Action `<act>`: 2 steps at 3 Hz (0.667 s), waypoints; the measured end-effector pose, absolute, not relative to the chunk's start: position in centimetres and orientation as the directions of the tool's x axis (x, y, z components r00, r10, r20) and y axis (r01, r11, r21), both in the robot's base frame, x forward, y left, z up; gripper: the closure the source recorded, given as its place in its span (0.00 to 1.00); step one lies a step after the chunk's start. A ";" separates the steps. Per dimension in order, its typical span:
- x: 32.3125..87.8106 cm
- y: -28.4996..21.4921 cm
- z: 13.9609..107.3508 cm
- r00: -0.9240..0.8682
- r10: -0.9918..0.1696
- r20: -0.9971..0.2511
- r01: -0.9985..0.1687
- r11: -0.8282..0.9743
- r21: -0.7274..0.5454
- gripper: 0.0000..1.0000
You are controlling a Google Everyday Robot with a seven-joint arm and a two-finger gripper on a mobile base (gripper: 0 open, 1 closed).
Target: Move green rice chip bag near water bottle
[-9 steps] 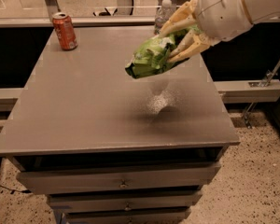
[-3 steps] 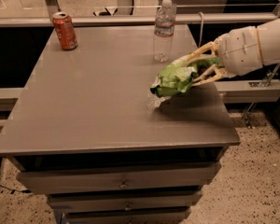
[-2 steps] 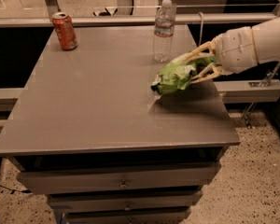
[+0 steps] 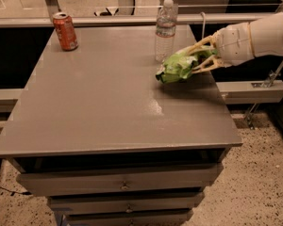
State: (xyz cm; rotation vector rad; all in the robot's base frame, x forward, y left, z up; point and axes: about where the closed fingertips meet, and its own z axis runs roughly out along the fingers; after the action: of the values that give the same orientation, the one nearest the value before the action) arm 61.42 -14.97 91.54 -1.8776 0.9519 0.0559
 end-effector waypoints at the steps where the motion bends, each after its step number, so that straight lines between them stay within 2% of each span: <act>1: 63.3 -15.9 91.4 0.685 -0.602 -0.411 -0.622 -0.189 -0.760 1.00; 2: 64.2 -16.9 91.0 0.671 -0.619 -0.408 -0.625 -0.177 -0.760 1.00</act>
Offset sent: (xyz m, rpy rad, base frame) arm 0.0364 -0.0383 -0.0069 -0.0114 -0.0244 -0.0836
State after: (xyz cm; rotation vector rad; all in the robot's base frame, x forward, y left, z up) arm 64.17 -16.93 91.02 -1.8574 0.9817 0.0083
